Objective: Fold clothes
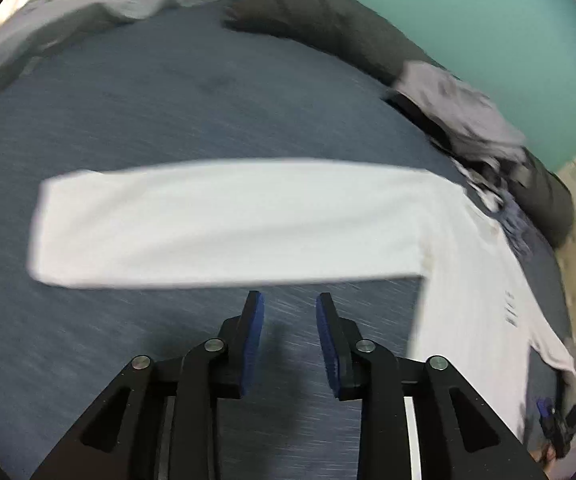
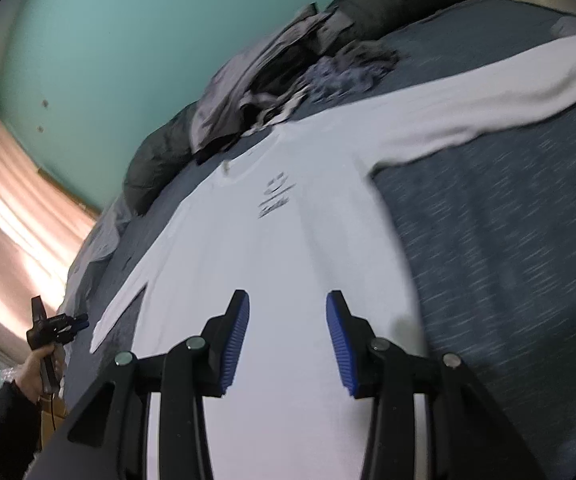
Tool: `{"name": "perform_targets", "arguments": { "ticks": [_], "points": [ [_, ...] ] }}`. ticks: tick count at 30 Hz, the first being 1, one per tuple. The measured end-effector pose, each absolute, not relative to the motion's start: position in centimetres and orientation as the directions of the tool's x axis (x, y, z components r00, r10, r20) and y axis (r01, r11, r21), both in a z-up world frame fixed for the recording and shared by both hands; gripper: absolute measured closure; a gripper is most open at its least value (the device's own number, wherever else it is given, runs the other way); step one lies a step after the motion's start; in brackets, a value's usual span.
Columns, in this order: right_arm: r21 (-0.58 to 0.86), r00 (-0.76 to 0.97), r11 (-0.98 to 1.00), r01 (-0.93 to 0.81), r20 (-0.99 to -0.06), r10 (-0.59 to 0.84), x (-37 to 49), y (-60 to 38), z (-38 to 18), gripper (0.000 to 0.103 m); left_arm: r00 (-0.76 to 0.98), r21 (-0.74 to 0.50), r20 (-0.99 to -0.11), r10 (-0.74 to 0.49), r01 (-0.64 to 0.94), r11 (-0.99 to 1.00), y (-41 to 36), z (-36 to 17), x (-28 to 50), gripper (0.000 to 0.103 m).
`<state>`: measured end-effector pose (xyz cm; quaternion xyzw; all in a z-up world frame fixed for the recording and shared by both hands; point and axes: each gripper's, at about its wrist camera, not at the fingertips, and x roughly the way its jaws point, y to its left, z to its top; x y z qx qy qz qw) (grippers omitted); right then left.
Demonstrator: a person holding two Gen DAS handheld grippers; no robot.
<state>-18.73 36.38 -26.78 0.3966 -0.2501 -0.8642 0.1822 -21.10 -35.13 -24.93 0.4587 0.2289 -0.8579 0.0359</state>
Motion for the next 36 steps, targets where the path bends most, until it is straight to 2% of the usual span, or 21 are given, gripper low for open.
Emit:
{"name": "perform_targets", "arguments": {
  "ticks": [2,6,15,23,26,31,34,36],
  "points": [
    [0.542,-0.632,-0.836,0.092,-0.617,-0.470,-19.2,38.8,-25.4,0.060,-0.576,-0.383,-0.794,0.193,0.228,-0.895,-31.7,-25.2,-21.2,0.061],
    [0.450,-0.660,-0.893,0.010,-0.667,-0.344,-20.2,45.3,-22.2,0.057,-0.556,-0.397,-0.789,0.262,0.135,-0.908,-25.2,-26.8,-22.5,0.060],
    [0.305,-0.696,-0.930,-0.206,-0.714,-0.081,-24.3,59.6,-15.3,0.055,-0.512,-0.366,-0.812,0.280,0.073,-0.928,-18.3,-29.8,-22.0,0.058],
    [0.209,-0.596,-0.911,-0.355,-0.801,0.049,-29.0,66.1,-16.3,0.050,-0.498,-0.341,-0.826,0.265,0.067,-0.938,-16.1,-31.2,-21.5,0.052],
    [0.234,-0.587,-0.903,-0.361,-0.809,0.024,-29.8,67.8,-17.1,0.050,-0.497,-0.330,-0.830,0.255,0.068,-0.941,-15.8,-31.7,-21.4,0.051],
    [0.168,-0.527,-0.899,-0.404,-0.846,0.079,-31.5,70.0,-18.0,0.048,-0.487,-0.332,-0.836,0.251,0.086,-0.939,-15.5,-32.5,-21.1,0.046],
    [0.168,-0.504,-0.888,-0.429,-0.860,0.081,-32.6,71.2,-18.6,0.041,-0.488,-0.310,-0.841,0.234,0.080,-0.947,-15.0,-32.6,-21.0,0.042],
    [0.154,-0.483,-0.887,-0.436,-0.871,0.086,-33.2,71.6,-19.1,0.041,-0.495,-0.312,-0.838,0.231,0.085,-0.946,-14.9,-32.6,-20.9,0.040]
  ]
}}
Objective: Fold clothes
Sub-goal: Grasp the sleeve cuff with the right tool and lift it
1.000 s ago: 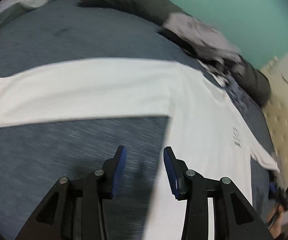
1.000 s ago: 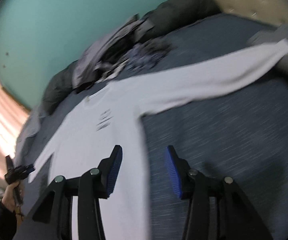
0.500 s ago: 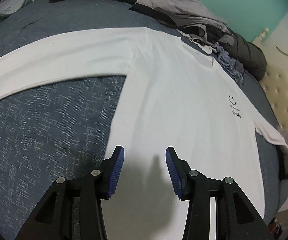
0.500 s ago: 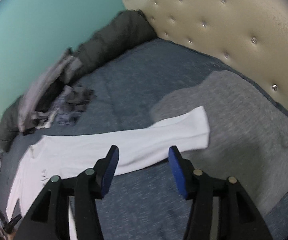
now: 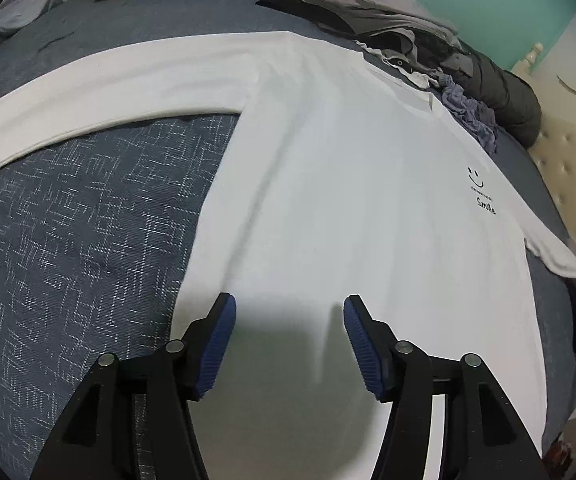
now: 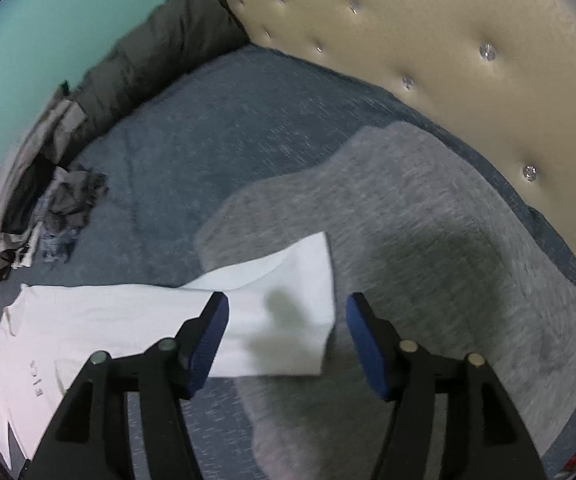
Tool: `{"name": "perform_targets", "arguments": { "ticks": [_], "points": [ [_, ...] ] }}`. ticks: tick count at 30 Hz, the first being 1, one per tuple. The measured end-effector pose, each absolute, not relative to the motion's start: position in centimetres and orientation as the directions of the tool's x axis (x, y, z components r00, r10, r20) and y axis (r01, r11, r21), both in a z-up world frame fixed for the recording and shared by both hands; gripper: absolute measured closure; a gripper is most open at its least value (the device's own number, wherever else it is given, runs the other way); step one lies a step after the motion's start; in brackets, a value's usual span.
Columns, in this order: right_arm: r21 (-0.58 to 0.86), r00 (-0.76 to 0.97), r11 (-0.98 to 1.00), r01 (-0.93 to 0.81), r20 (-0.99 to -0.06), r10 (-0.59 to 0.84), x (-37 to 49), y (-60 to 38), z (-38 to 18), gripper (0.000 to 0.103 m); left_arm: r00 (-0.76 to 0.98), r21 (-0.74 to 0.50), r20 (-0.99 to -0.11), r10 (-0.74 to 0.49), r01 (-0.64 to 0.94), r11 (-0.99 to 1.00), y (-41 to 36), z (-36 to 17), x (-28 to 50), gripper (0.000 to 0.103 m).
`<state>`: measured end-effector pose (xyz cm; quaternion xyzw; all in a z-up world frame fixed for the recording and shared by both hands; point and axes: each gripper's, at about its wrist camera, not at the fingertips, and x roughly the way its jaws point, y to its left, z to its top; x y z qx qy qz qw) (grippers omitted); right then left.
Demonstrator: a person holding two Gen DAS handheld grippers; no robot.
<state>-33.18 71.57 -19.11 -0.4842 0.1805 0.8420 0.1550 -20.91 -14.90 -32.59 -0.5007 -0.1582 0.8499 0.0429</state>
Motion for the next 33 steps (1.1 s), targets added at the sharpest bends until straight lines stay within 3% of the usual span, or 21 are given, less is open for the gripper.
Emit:
{"name": "perform_targets", "arguments": {
  "ticks": [10,11,12,13,15,17,18,33],
  "points": [
    [0.083,-0.399,-0.909,-0.408,-0.912,0.095,-35.5,72.0,-21.7,0.043,-0.517,-0.292,-0.831,0.206,0.091,-0.952,-13.9,-32.7,-20.6,0.038],
    [0.076,-0.399,-0.912,-0.403,-0.911,0.101,-35.5,71.8,-21.7,0.048,-0.518,-0.290,-0.831,0.203,0.090,-0.953,-13.9,-32.7,-20.6,0.038],
    [0.067,-0.399,-0.915,-0.397,-0.911,0.107,-35.5,71.5,-21.7,0.064,-0.518,-0.287,-0.831,0.201,0.090,-0.954,-13.8,-32.7,-20.6,0.038],
    [0.055,-0.398,-0.919,-0.390,-0.910,0.114,-35.6,71.2,-21.7,0.072,-0.519,-0.285,-0.831,0.199,0.091,-0.954,-13.8,-32.8,-20.6,0.038],
    [0.017,-0.386,-0.932,-0.362,-0.913,0.133,-35.7,70.4,-21.7,0.081,-0.519,-0.283,-0.831,0.199,0.089,-0.955,-13.7,-32.8,-20.6,0.038],
    [-0.020,-0.379,-0.943,-0.332,-0.913,0.153,-35.7,69.6,-21.6,0.096,-0.519,-0.289,-0.830,0.203,0.088,-0.953,-13.8,-32.9,-20.6,0.038],
    [-0.030,-0.380,-0.947,-0.319,-0.912,0.157,-35.7,69.2,-21.5,0.098,-0.520,-0.292,-0.829,0.205,0.089,-0.952,-13.8,-32.9,-20.6,0.038],
    [0.046,-0.524,-0.962,-0.268,-0.845,0.105,-35.1,67.1,-14.5,0.102,-0.554,-0.341,-0.797,0.239,0.087,-0.936,-14.4,-32.0,-19.3,0.038]
  ]
}}
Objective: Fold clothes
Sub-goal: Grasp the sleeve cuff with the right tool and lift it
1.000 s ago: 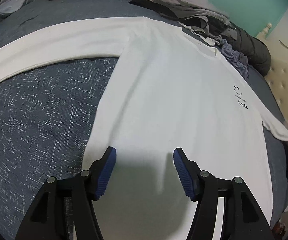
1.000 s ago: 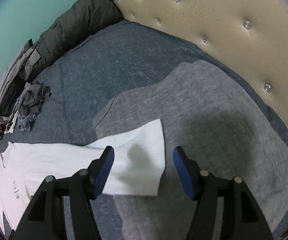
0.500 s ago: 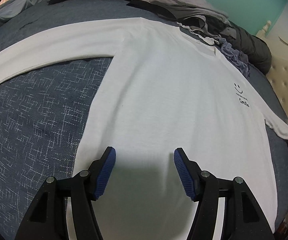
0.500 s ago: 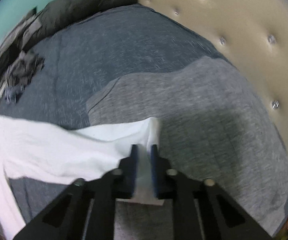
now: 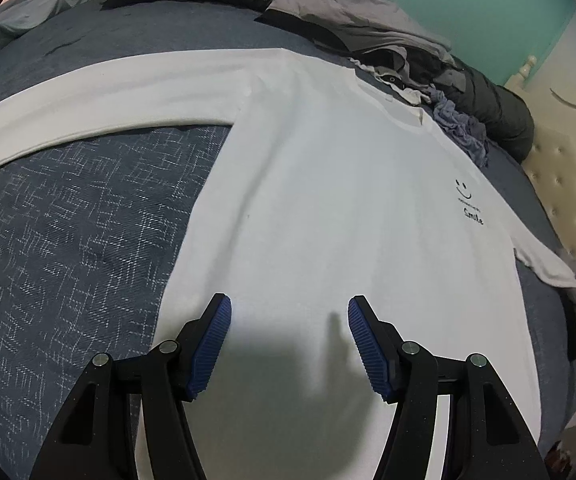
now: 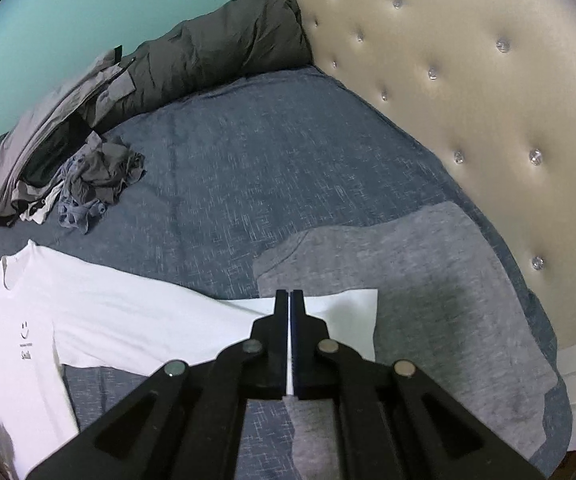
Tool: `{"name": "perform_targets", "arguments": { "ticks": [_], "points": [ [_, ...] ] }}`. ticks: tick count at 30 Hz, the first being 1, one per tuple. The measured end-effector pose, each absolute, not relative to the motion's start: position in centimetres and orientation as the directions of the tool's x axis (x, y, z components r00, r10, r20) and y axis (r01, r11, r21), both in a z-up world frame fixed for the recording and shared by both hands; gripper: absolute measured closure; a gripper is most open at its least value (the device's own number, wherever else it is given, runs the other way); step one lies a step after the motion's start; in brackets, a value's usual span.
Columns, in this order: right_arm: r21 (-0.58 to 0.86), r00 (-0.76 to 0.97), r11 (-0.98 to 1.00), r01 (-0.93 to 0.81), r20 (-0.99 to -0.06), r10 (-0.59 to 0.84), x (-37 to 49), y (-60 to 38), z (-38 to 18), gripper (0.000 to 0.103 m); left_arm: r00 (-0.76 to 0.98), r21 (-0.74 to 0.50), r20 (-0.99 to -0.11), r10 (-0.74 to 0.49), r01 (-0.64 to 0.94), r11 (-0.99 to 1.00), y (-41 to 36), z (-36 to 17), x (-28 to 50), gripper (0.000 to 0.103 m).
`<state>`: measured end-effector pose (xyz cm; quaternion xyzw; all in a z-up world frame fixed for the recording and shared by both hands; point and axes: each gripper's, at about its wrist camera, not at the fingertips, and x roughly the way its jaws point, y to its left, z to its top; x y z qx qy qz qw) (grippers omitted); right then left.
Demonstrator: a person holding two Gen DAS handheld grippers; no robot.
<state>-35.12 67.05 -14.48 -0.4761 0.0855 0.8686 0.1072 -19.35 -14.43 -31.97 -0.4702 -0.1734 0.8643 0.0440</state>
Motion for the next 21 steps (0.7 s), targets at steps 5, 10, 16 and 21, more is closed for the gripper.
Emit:
{"name": "perform_targets", "arguments": {
  "ticks": [5,10,16,21],
  "points": [
    [0.032,-0.472,-0.932,-0.360,-0.869,0.153,-34.9,68.8,-16.1,0.061,-0.553,-0.348,-0.798,0.240,0.097,-0.933,-14.9,-32.4,-19.0,0.038],
    [0.080,-0.429,-0.908,-0.411,-0.896,0.115,-33.9,70.9,-18.9,0.047,-0.553,-0.357,-0.797,0.243,0.107,-0.928,-15.1,-32.9,-19.3,0.038],
    [0.095,-0.395,-0.918,-0.385,-0.916,0.070,-34.1,70.4,-21.1,0.048,-0.555,-0.365,-0.793,0.253,0.099,-0.926,-14.5,-32.9,-19.3,0.038],
    [0.079,-0.387,-0.933,-0.352,-0.919,0.068,-34.5,69.2,-21.6,0.088,-0.554,-0.363,-0.792,0.257,0.089,-0.928,-14.1,-32.8,-19.4,0.038]
  ]
}}
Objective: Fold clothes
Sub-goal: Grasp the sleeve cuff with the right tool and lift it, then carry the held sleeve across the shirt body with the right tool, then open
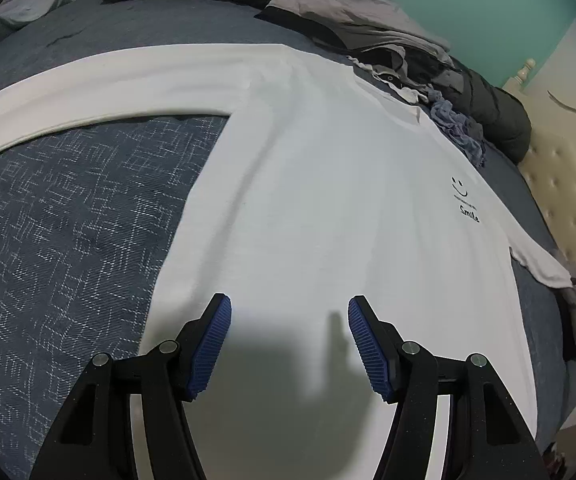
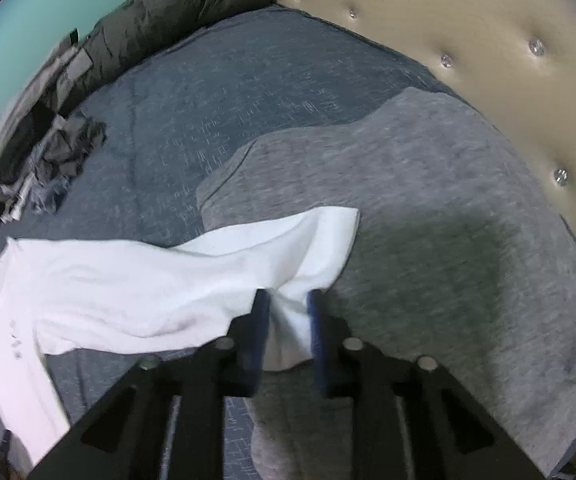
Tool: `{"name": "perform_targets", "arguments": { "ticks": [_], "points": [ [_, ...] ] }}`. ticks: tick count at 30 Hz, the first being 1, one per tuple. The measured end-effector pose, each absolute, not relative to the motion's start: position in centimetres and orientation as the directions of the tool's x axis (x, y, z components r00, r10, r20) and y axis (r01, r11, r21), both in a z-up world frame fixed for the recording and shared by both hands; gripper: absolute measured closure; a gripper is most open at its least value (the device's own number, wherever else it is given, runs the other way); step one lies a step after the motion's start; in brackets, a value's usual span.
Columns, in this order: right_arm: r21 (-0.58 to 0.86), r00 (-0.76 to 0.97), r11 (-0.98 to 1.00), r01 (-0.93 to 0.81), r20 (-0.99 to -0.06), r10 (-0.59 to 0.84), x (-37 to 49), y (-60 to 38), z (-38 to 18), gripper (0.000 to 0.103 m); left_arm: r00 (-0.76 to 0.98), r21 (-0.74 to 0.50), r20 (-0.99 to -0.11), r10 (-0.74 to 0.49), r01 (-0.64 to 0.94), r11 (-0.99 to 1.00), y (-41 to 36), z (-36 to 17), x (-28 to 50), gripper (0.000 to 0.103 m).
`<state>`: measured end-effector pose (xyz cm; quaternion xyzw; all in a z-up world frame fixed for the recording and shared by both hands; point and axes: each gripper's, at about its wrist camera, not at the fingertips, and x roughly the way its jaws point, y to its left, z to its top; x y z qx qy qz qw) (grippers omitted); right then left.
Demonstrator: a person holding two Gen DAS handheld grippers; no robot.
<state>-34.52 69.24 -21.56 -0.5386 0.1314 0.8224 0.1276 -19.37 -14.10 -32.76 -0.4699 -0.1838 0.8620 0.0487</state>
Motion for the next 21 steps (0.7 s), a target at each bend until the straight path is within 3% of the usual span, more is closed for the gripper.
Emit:
{"name": "perform_targets", "arguments": {
  "ticks": [1,9,21],
  "points": [
    [0.081,-0.390,-0.934,-0.348,-0.919,0.066,-34.6,69.1,-21.5,0.094,-0.552,-0.364,-0.793,0.258,0.089,-0.927,-14.1,-32.8,-19.4,0.038],
    [0.114,-0.504,-0.944,-0.310,-0.861,0.062,-34.2,67.5,-18.5,0.096,-0.562,-0.375,-0.784,0.263,0.093,-0.922,-14.6,-32.4,-19.2,0.038],
    [0.326,-0.681,-0.945,0.001,-0.692,-0.240,-34.7,54.7,-8.2,0.096,-0.591,-0.395,-0.755,0.284,0.064,-0.917,-15.5,-30.2,-17.6,0.038]
  ]
}}
